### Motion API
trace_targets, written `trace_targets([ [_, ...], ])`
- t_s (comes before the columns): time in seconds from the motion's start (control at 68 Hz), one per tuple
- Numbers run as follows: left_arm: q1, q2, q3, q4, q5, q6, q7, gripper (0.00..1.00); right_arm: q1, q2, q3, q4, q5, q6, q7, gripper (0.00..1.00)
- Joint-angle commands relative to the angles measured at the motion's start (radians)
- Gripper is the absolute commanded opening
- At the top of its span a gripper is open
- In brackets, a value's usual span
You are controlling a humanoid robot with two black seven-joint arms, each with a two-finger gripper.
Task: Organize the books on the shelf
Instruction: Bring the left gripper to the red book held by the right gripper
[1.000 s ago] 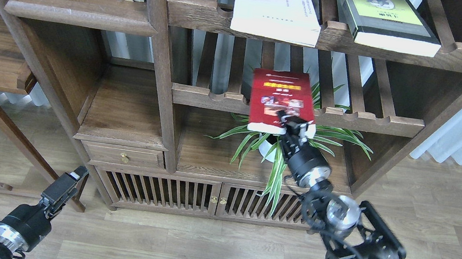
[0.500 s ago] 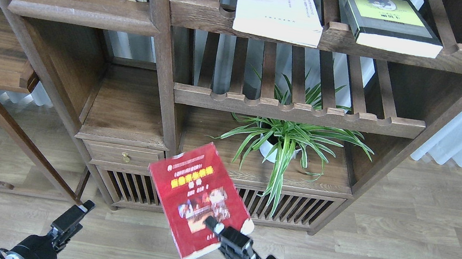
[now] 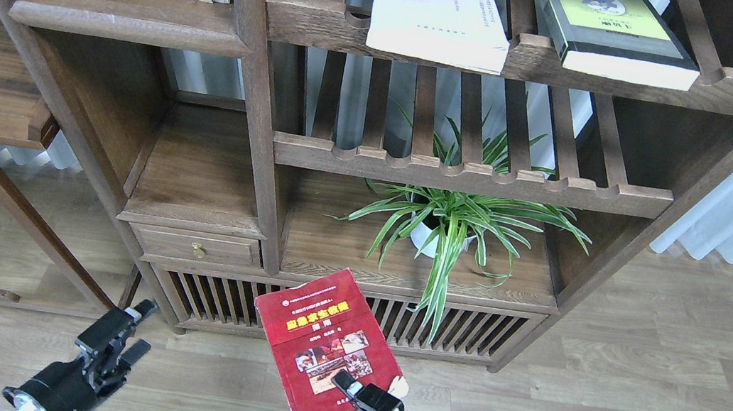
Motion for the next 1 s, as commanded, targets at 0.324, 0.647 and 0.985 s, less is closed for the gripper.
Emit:
trace_targets([
  [0.324,-0.065,-0.082,0.145,0.017,0.000,0.000,-0.014,0.94,-0.007,0.000,-0.087,0.018,-0.044,0.000,0.000,0.06],
  [0.647,-0.087,-0.133,0.188,0.040,-0.001,0.000,-0.016,0.92,-0.007,0.000,-0.108,0.030,-0.046,0.000,0.000,0.06],
  [0.985,-0.116,-0.159,0.227,0.041,0.000,0.000,-0.016,0.48,-0.009,0.000,-0.111,0.030,-0.047,0.000,0.000,0.07],
])
